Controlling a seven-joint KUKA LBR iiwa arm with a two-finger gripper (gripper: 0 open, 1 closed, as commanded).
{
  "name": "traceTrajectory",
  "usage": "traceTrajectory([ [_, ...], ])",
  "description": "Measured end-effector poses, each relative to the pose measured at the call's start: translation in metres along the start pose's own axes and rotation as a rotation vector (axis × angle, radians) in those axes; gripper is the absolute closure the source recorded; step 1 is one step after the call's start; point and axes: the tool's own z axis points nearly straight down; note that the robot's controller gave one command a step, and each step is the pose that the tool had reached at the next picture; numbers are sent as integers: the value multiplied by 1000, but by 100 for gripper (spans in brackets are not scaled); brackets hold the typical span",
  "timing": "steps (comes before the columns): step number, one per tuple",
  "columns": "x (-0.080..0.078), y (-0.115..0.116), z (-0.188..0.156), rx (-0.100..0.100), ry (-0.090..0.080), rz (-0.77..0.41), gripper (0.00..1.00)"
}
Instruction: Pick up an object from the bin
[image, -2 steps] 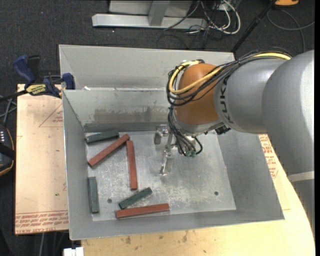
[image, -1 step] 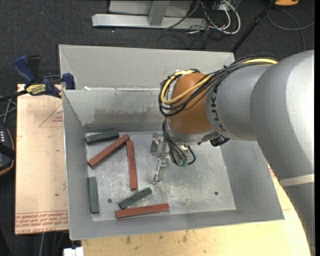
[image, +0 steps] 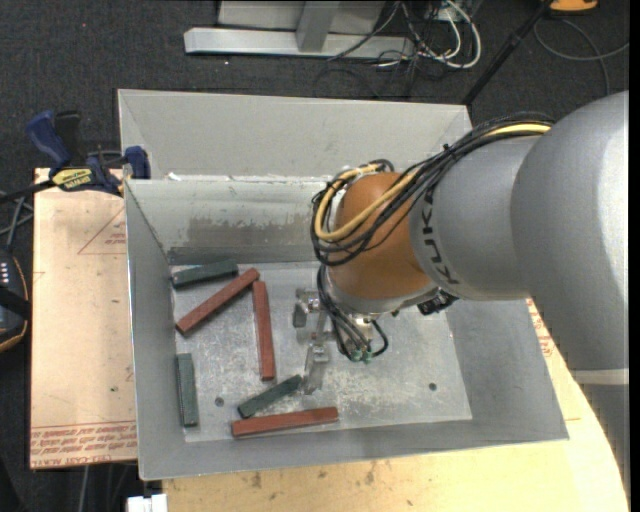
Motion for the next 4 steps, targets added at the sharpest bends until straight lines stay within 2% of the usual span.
traceTrajectory([
  [1, 43, 10, 25, -2, -1, -186, 100],
  [3, 43, 10, 25, -2, -1, -185, 100],
  [4, 44, 21, -11, -1, -4, -269, 100],
])
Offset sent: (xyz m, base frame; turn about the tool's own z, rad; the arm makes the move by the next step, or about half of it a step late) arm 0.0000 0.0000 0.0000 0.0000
